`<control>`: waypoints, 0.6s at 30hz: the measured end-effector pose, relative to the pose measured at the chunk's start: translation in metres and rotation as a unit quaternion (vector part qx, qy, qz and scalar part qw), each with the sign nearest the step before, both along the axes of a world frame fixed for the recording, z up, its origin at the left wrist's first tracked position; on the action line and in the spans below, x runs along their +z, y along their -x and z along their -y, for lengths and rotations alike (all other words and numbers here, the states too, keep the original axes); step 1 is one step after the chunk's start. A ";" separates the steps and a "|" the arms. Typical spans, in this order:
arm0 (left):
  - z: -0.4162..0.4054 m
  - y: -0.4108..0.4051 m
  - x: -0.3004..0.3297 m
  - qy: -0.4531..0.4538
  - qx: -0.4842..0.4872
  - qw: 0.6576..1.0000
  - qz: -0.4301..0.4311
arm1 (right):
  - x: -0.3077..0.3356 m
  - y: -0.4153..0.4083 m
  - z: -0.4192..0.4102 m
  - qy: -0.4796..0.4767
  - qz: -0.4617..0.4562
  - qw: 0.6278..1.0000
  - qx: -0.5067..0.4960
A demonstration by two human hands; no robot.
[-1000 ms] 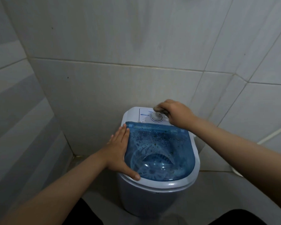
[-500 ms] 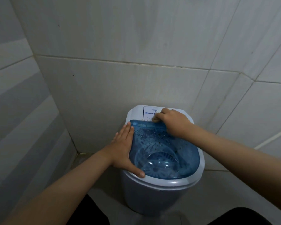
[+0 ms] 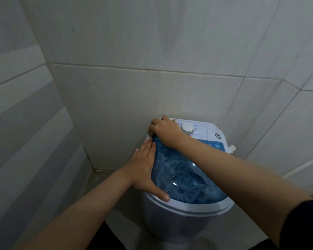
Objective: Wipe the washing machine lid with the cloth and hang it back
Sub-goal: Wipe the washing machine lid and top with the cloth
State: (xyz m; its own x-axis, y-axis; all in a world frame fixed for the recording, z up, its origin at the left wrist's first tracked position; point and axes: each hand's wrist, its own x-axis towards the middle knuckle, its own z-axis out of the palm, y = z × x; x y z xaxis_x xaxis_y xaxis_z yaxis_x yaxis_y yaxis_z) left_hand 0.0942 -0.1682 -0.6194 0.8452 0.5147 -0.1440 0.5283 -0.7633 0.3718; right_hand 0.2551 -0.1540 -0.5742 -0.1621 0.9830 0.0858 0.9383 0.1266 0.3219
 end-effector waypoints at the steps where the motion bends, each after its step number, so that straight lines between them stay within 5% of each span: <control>1: 0.000 0.000 0.000 -0.002 -0.001 1.000 0.003 | -0.001 -0.001 0.003 0.001 -0.015 1.000 0.004; 18: 0.002 0.002 0.002 0.011 -0.003 0.999 -0.045 | -0.009 -0.063 0.075 0.022 -0.166 0.985 -0.035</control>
